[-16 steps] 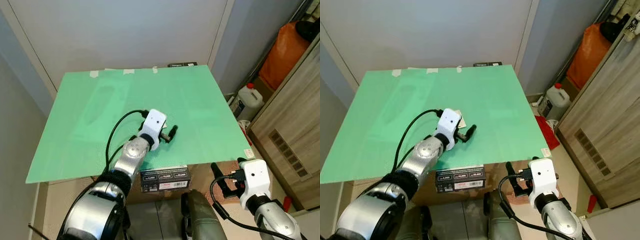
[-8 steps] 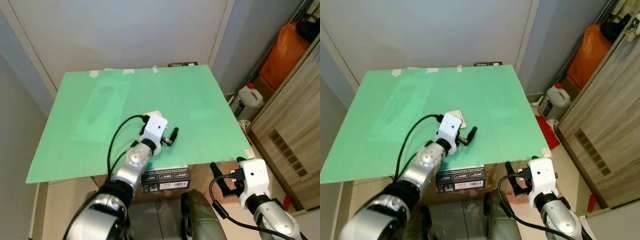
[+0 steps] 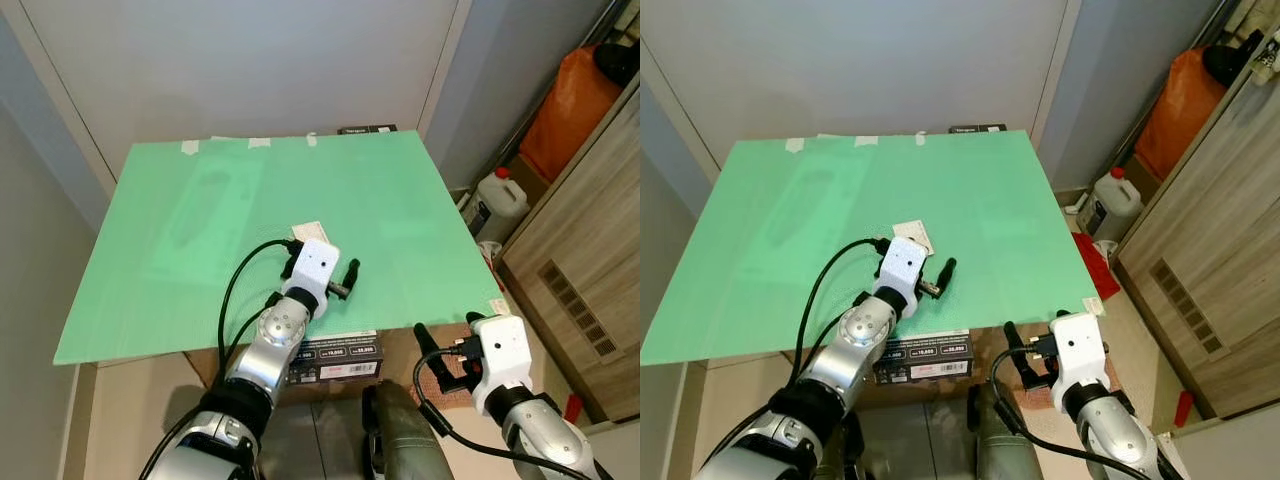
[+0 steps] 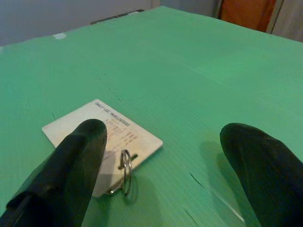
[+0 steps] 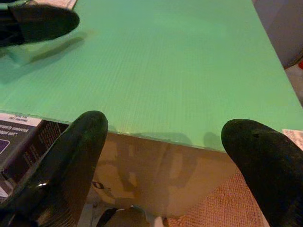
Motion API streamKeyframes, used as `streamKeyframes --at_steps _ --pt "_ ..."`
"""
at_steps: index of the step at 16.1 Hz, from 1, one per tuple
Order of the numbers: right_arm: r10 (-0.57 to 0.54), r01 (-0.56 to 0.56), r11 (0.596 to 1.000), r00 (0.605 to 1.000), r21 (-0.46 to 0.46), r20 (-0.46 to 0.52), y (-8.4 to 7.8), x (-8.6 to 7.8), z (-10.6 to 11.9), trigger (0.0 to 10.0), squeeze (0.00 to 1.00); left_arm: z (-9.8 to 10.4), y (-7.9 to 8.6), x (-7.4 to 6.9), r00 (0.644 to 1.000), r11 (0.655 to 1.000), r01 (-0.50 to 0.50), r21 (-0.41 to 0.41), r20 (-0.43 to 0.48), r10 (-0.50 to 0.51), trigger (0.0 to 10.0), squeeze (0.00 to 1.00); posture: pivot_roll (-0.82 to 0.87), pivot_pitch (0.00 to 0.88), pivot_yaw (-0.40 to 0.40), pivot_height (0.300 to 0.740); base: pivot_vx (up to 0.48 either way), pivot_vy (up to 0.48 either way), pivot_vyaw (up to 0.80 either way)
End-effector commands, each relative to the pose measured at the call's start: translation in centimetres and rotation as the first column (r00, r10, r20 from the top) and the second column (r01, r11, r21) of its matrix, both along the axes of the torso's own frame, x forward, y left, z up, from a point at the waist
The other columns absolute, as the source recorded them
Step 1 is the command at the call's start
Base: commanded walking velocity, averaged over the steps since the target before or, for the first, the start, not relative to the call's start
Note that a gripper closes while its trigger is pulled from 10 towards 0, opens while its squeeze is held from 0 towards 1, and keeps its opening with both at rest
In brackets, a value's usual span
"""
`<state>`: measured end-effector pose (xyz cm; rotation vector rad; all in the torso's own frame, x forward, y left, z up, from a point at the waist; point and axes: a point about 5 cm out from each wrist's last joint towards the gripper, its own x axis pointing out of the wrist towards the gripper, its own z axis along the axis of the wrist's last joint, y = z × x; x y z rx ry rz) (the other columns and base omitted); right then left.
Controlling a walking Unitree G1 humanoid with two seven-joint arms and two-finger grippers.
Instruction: Hang keys on a hook
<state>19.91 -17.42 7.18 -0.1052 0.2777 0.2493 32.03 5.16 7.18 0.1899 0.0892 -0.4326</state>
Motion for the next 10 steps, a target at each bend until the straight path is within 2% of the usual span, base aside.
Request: streamKeyframes --at_steps 1,4,6,7,8,9,10 --pt "0.001 0.000 1.000 1.000 0.006 -0.007 0.0 0.1 -0.1 10.0 0.00 -0.2 -0.4 -0.4 1.000 1.000 -0.002 0.001 -0.013 0.002 10.0 0.00 -0.22 0.074 -0.019 0.618 0.000 0.000 0.00" --pt "0.005 -0.005 1.000 1.000 0.004 -0.006 0.0 0.1 -0.2 10.0 0.00 -0.6 0.0 -0.3 0.999 1.000 -0.011 0.010 -0.044 0.012 10.0 0.00 -0.22 0.069 -0.024 0.618 0.000 0.000 0.00" --pt "0.004 -0.004 1.000 1.000 0.003 -0.007 -0.1 0.2 -0.2 10.0 0.00 -1.0 0.3 -0.2 0.995 1.000 -0.023 0.003 -0.099 0.023 10.0 0.00 -0.22 0.070 -0.023 0.618 0.000 0.000 0.00" --pt "0.006 -0.006 1.000 1.000 0.002 -0.008 -0.1 0.1 -0.2 10.0 0.00 -1.1 0.2 -0.2 0.991 0.999 -0.036 -0.021 -0.127 0.033 6.7 0.00 -0.22 0.076 -0.023 0.618 0.000 0.000 0.00" --pt "0.006 -0.006 1.000 1.000 0.001 -0.009 -0.1 0.1 -0.2 10.0 0.00 -1.3 0.1 -0.4 0.990 0.999 -0.035 -0.018 -0.138 0.032 2.7 0.00 -0.22 0.079 -0.025 0.618 0.000 0.000 0.00" --pt "0.006 -0.006 1.000 1.000 0.001 -0.009 -0.1 0.1 -0.2 10.0 0.00 -1.3 0.1 -0.4 0.989 0.999 -0.037 -0.020 -0.141 0.034 2.7 0.00 -0.22 0.079 -0.025 0.618 0.000 0.000 0.00" --pt "0.007 -0.007 1.000 1.000 0.000 -0.010 -0.1 0.1 -0.2 10.0 0.00 -1.4 0.1 -0.5 0.989 0.999 -0.034 -0.020 -0.145 0.031 0.0 0.00 -0.22 0.082 -0.025 0.618 0.000 0.000 0.00"
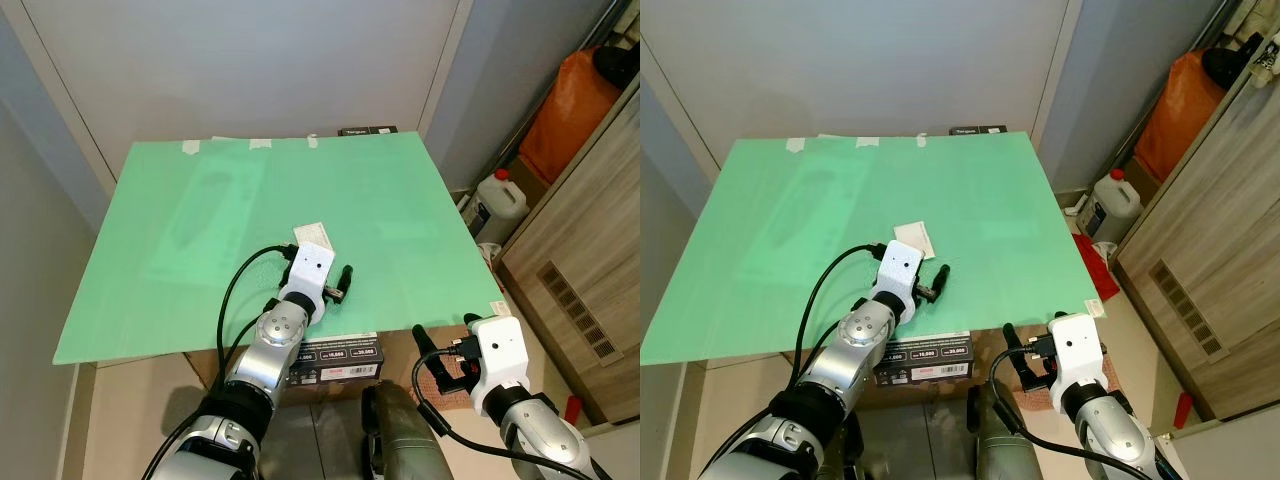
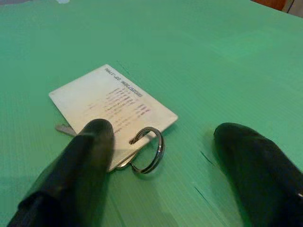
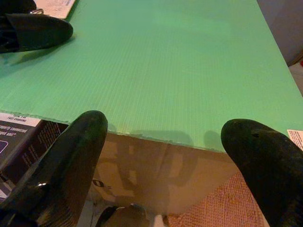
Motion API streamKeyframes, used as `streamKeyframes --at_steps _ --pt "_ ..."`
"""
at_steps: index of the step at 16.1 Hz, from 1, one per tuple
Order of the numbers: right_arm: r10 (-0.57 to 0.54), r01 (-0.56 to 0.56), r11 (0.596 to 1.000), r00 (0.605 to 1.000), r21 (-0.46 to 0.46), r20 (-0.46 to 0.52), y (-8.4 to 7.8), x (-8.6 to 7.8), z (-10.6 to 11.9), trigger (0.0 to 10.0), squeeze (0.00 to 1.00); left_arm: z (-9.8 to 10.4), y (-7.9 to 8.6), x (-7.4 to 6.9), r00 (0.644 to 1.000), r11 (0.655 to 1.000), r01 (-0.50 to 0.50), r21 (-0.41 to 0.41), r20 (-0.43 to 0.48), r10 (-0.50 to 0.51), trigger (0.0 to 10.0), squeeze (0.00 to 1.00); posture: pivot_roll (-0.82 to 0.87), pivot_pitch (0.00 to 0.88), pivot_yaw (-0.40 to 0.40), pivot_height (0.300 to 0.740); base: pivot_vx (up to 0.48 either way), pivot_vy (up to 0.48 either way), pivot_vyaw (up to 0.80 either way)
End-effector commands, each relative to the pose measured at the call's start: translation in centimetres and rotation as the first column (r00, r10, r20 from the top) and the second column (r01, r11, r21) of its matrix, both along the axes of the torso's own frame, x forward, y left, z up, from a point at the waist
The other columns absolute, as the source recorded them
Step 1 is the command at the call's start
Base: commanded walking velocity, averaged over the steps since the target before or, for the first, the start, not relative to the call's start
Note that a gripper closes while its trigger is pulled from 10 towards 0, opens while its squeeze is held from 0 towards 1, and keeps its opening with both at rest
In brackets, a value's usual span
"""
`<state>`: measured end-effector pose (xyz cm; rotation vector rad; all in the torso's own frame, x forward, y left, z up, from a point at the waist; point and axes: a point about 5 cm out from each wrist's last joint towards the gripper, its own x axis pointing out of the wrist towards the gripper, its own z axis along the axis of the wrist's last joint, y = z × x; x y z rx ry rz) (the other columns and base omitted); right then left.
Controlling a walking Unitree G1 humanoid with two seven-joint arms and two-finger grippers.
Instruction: Hang keys on a hook
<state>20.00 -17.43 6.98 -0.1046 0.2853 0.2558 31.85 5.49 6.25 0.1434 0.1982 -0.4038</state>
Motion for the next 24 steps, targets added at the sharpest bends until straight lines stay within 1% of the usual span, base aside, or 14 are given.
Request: streamKeyframes --at_steps 1,2,3,7,14,15,19,21,22,23,24 --pt "0.001 -0.001 1.000 1.000 -0.001 -0.003 -0.2 0.1 0.0 10.0 0.00 -0.4 -0.2 -0.3 0.999 1.000 0.016 0.007 -0.030 -0.016 0.0 0.00 -0.22 0.081 -0.026 0.618 0.000 0.000 0.00" --pt "0.001 -0.001 1.000 1.000 -0.001 -0.003 -0.2 0.1 0.0 10.0 0.00 -0.4 -0.2 -0.2 0.999 1.000 0.018 0.009 -0.030 -0.018 0.0 0.00 -0.22 0.082 -0.026 0.618 0.000 0.000 0.00" --pt "0.001 -0.001 1.000 1.000 -0.001 -0.003 -0.2 0.1 0.0 10.0 0.00 -0.2 -0.2 -0.1 1.000 0.999 0.030 0.035 -0.009 -0.030 0.0 0.00 -0.22 0.083 -0.026 0.618 0.000 0.000 0.00" --pt "0.001 -0.001 1.000 1.000 0.000 -0.006 -0.2 0.1 -0.1 10.0 0.00 0.0 -0.3 -0.3 0.998 0.995 0.056 0.077 0.016 -0.058 0.0 0.00 -0.22 0.087 -0.026 0.618 0.000 0.000 0.00" --pt "0.001 -0.001 1.000 1.000 -0.003 -0.006 -0.3 0.1 -0.1 10.0 0.00 -0.2 -0.2 -0.3 0.997 0.993 0.074 0.095 -0.005 -0.073 0.0 0.00 -0.22 0.089 -0.031 0.618 0.000 0.000 0.00" --pt "0.002 -0.002 1.000 1.000 -0.004 -0.006 -0.3 0.2 -0.1 10.0 0.00 0.0 -0.2 -0.2 0.996 0.989 0.087 0.120 0.004 -0.088 0.0 0.00 -0.22 0.087 -0.033 0.618 0.000 0.000 0.00" --pt "0.007 -0.007 1.000 1.000 -0.006 -0.004 -0.4 0.4 0.0 10.0 0.00 0.1 -0.2 0.0 0.995 0.989 0.098 0.111 -0.008 -0.097 0.0 0.00 -0.21 0.087 -0.042 0.618 0.000 0.000 0.00" --pt "0.011 -0.011 1.000 1.000 -0.006 -0.002 -0.3 0.6 0.1 10.0 0.00 0.0 -0.1 0.2 0.995 0.993 0.096 0.063 -0.044 -0.094 0.0 0.00 -0.21 0.087 -0.042 0.618 0.000 0.000 0.00" --pt "0.013 -0.013 1.000 1.000 -0.006 0.000 -0.3 0.7 0.1 10.0 0.00 0.1 0.2 0.3 0.995 0.994 0.092 0.053 -0.046 -0.090 0.0 0.00 -0.21 0.086 -0.043 0.618 0.000 0.000 0.00" --pt "0.013 -0.013 1.000 1.000 -0.006 0.001 -0.3 0.8 0.1 10.0 0.00 0.4 0.3 0.4 0.996 0.995 0.090 0.054 -0.034 -0.088 0.0 0.00 -0.21 0.086 -0.043 0.618 0.000 0.000 0.00" --pt "0.015 -0.015 1.000 1.000 -0.004 0.003 -0.2 0.9 0.1 10.0 0.00 1.5 0.5 0.7 0.996 0.995 0.087 0.050 0.022 -0.088 0.0 0.00 -0.21 0.085 -0.043 0.618 0.000 0.000 0.00"
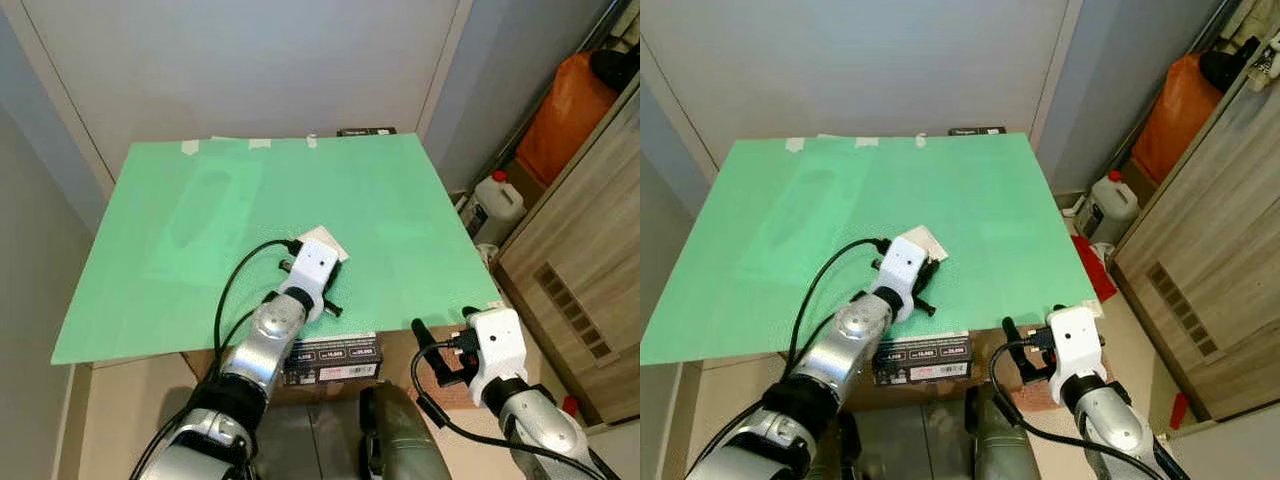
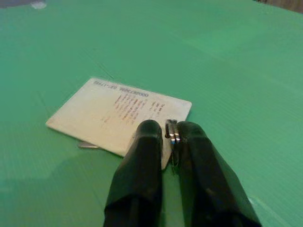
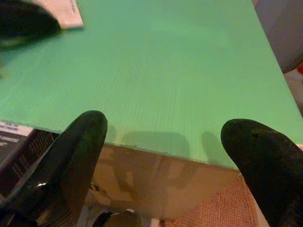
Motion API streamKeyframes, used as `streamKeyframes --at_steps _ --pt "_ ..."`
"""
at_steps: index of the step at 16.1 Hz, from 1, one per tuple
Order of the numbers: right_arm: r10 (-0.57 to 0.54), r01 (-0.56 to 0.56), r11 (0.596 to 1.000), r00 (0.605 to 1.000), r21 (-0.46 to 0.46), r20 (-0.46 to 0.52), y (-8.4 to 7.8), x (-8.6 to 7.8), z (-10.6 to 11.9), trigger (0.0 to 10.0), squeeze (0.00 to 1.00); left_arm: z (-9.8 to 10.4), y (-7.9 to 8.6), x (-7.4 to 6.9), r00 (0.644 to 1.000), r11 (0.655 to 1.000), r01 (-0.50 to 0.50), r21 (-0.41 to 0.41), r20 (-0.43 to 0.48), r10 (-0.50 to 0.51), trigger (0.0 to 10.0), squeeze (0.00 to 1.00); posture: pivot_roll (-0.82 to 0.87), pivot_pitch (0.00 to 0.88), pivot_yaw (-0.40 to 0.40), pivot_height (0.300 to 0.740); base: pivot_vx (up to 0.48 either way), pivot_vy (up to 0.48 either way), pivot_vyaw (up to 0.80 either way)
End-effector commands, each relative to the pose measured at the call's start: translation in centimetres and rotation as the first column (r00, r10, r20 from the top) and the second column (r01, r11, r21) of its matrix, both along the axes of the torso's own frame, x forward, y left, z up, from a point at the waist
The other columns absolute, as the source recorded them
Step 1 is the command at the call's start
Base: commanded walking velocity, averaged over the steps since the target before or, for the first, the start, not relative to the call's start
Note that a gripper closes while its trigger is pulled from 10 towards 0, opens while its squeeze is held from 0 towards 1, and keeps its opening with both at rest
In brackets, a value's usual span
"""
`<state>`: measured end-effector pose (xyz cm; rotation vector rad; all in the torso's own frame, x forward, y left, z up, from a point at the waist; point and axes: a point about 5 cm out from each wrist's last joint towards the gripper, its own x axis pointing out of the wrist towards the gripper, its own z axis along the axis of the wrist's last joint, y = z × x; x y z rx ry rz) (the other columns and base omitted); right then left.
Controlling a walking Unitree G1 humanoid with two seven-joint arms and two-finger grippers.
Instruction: Hang keys on a hook
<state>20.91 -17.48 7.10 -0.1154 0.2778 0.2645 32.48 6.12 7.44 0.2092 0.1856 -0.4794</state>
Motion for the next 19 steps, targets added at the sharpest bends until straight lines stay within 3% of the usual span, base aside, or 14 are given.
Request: streamKeyframes --at_steps 1,2,3,5,7,9,10,14,19 --pt "0.005 -0.005 1.000 1.000 0.006 -0.004 -0.1 0.1 0.0 10.0 0.00 1.9 -0.2 0.5 0.997 1.000 0.014 -0.008 0.079 -0.013 0.0 0.00 -0.20 0.085 -0.043 0.618 0.000 0.000 0.00" --pt "0.005 -0.005 1.000 1.000 0.007 -0.002 -0.1 0.2 0.0 10.0 0.00 3.0 -0.3 0.6 0.992 1.000 0.021 -0.016 0.125 -0.019 0.0 0.00 -0.20 0.083 -0.042 0.618 0.000 0.000 0.00" --pt "0.005 -0.005 1.000 1.000 0.010 0.000 0.0 0.4 -0.1 10.0 0.00 5.7 -0.5 0.9 0.973 0.998 0.039 -0.048 0.231 -0.027 0.0 0.00 -0.19 0.076 -0.042 0.618 0.000 0.000 0.00" --pt "0.008 -0.008 1.000 1.000 0.016 0.004 0.1 0.6 -0.1 10.0 0.00 8.7 -1.0 0.7 0.938 0.994 0.081 -0.075 0.344 -0.050 0.0 0.00 -0.18 0.068 -0.042 0.618 0.000 0.000 0.00" --pt "0.011 -0.011 1.000 1.000 0.020 0.007 0.3 0.9 -0.1 10.0 0.00 9.4 -1.1 0.6 0.933 0.993 0.091 -0.074 0.356 -0.059 0.0 0.00 -0.17 0.063 -0.040 0.618 0.000 0.000 0.00" --pt "0.015 -0.015 1.000 1.000 0.024 0.009 0.5 1.1 -0.1 10.0 0.00 7.9 -0.9 0.6 0.951 0.998 0.060 -0.035 0.306 -0.047 0.3 0.00 -0.17 0.056 -0.038 0.618 0.000 0.000 0.00" --pt "0.015 -0.016 1.000 1.000 0.025 0.011 0.5 1.1 -0.1 10.0 0.00 7.0 -0.5 0.6 0.963 0.998 0.018 -0.058 0.269 -0.002 10.0 1.00 -0.17 0.055 -0.039 0.618 0.000 0.000 0.00" --pt "0.030 -0.031 0.998 0.999 0.053 0.027 0.5 0.8 0.3 10.0 0.00 3.8 0.1 1.0 0.987 1.000 0.020 -0.024 0.162 -0.016 10.0 1.00 -0.18 0.056 -0.042 0.618 0.000 0.000 0.00" --pt "0.073 -0.074 0.994 0.997 0.081 0.024 0.0 0.0 0.8 10.0 0.00 2.1 -0.3 1.3 0.997 0.999 0.024 -0.041 0.074 -0.021 10.0 1.00 -0.21 0.064 -0.040 0.618 0.000 0.000 0.00"
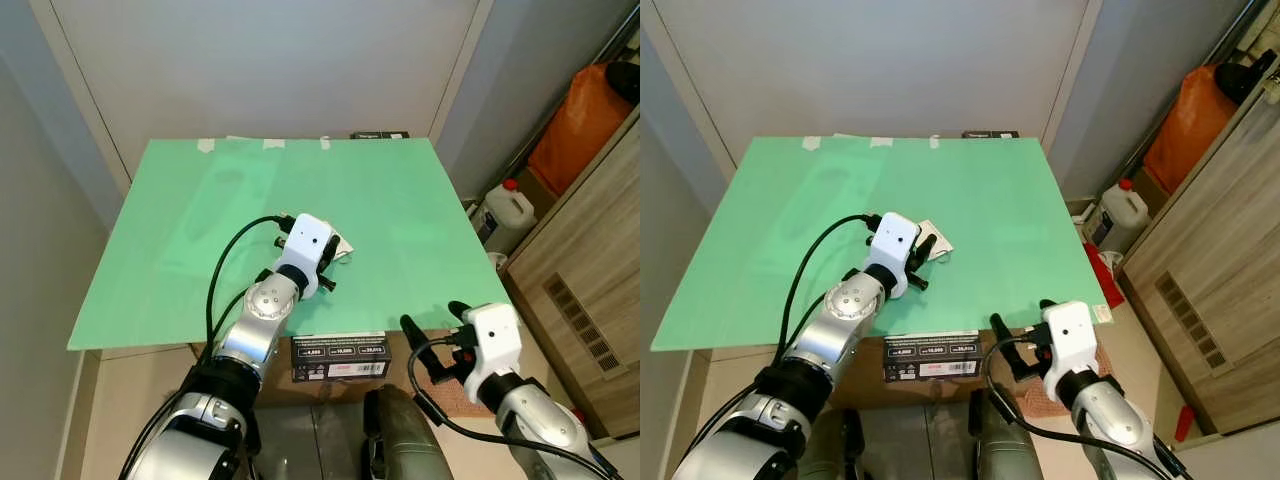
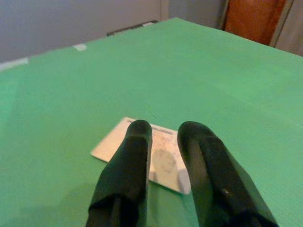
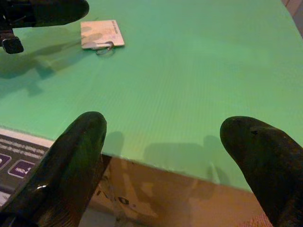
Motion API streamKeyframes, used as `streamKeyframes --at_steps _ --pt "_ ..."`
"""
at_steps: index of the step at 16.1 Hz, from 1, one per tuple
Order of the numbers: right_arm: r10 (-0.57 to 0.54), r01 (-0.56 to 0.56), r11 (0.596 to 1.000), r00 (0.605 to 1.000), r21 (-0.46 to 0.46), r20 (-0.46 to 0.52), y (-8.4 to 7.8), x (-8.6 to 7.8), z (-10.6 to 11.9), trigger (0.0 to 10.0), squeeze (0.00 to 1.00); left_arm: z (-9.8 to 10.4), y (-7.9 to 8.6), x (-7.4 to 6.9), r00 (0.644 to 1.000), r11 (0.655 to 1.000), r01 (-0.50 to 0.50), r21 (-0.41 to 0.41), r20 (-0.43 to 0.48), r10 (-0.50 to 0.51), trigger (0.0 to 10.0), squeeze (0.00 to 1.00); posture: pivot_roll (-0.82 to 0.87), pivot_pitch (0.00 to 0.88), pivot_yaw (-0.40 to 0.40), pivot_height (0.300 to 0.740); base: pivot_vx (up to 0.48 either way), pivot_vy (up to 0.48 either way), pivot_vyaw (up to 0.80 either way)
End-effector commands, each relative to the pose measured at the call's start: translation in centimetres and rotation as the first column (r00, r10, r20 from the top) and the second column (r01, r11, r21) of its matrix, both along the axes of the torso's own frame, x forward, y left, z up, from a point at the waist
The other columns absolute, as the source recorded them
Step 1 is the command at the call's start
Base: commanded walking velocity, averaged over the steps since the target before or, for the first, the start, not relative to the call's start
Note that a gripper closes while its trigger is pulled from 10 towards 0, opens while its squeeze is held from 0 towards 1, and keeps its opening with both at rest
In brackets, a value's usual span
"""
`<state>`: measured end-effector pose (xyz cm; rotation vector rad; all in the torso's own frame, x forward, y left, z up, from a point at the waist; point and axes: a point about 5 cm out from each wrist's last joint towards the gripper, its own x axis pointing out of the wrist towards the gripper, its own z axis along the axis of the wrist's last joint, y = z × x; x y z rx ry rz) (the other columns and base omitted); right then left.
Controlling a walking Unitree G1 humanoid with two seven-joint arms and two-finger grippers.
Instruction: Hang keys on a hook
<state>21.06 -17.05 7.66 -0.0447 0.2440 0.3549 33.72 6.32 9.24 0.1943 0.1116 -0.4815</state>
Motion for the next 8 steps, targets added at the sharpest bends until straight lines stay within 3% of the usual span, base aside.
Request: streamKeyframes --at_steps 1,5,8 --pt "-0.019 0.019 1.000 1.000 -0.007 0.002 -0.6 -0.1 0.3 10.0 0.00 0.2 -0.8 0.1 1.000 0.999 0.028 -0.016 0.002 -0.028 10.0 1.00 -0.21 0.064 -0.040 0.618 0.000 0.000 0.00" --pt "-0.021 0.021 1.000 1.000 0.001 -0.002 -0.1 -0.2 0.0 10.0 0.00 -0.2 -1.8 -0.1 0.997 0.996 0.079 -0.037 -0.014 -0.080 10.0 1.00 -0.21 0.062 -0.036 0.618 0.000 0.000 0.00" --pt "-0.022 0.022 1.000 1.000 0.002 -0.006 0.0 -0.2 0.0 10.0 0.00 -0.6 -1.6 0.1 0.998 0.998 0.063 -0.017 -0.027 -0.064 10.0 1.00 -0.21 0.067 -0.035 0.618 0.000 0.000 0.00"
